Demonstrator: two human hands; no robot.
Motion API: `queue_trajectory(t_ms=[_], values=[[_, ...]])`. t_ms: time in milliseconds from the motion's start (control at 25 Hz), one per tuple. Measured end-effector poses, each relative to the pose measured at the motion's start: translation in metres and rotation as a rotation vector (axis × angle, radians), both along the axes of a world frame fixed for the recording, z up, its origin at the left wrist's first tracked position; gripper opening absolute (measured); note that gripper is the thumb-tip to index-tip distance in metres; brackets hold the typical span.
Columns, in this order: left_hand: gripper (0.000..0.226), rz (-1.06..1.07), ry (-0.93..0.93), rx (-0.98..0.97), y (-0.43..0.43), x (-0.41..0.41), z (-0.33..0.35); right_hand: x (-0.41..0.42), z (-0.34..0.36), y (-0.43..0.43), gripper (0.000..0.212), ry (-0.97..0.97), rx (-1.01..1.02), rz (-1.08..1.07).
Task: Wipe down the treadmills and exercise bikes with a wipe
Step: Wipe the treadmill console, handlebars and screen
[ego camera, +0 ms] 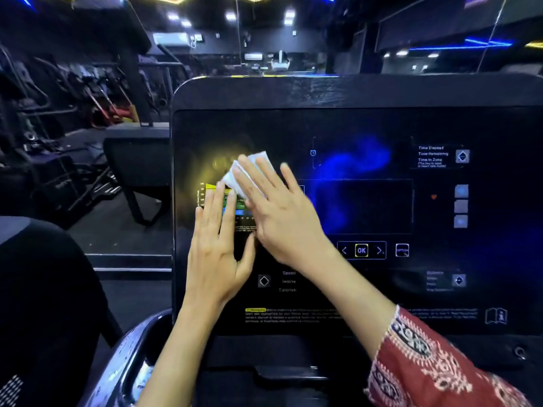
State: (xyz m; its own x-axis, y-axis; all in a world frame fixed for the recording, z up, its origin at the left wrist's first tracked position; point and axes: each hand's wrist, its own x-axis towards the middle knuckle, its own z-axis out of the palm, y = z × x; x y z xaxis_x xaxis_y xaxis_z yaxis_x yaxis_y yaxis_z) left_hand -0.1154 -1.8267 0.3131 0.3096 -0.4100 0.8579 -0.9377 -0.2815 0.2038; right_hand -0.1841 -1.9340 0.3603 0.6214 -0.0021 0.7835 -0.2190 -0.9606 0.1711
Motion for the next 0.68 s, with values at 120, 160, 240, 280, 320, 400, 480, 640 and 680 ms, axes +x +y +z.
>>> queue_trajectory(t_ms=[120, 160, 240, 280, 320, 400, 480, 640, 680], values=[[0.062, 0.017, -0.009, -0.012, -0.007, -0.001, 0.01, -0.012, 0.03, -0.04, 0.058, -0.157, 0.063, -0.188], [0.062, 0.015, -0.011, -0.011, -0.01, -0.003, 0.013, -0.023, 0.03, -0.05, 0.06, -0.236, 0.145, -0.27], [0.06, 0.0, -0.036, 0.003, -0.018, -0.009, 0.017, -0.043, 0.012, -0.052, 0.058, -0.316, 0.255, -0.349], [0.06, -0.01, -0.056, 0.015, -0.023, -0.013, 0.017, -0.05, -0.001, -0.045, 0.055, -0.288, 0.264, -0.315], [0.059, -0.022, -0.077, 0.027, -0.026, -0.017, 0.016, -0.055, -0.014, -0.038, 0.052, -0.227, 0.242, -0.244], [0.058, -0.046, -0.096, 0.039, -0.034, -0.028, 0.013, -0.071, -0.031, -0.041, 0.05, -0.099, 0.131, -0.169], [0.058, -0.059, -0.081, 0.038, -0.038, -0.037, 0.008, -0.091, -0.034, -0.053, 0.05, -0.111, 0.15, -0.267], [0.059, -0.075, -0.079, 0.05, -0.044, -0.051, -0.002, -0.12, -0.056, -0.049, 0.053, -0.05, 0.192, -0.207], [0.059, -0.081, -0.084, 0.049, -0.044, -0.053, -0.004, -0.128, -0.067, -0.048, 0.053, 0.019, 0.113, -0.169]])
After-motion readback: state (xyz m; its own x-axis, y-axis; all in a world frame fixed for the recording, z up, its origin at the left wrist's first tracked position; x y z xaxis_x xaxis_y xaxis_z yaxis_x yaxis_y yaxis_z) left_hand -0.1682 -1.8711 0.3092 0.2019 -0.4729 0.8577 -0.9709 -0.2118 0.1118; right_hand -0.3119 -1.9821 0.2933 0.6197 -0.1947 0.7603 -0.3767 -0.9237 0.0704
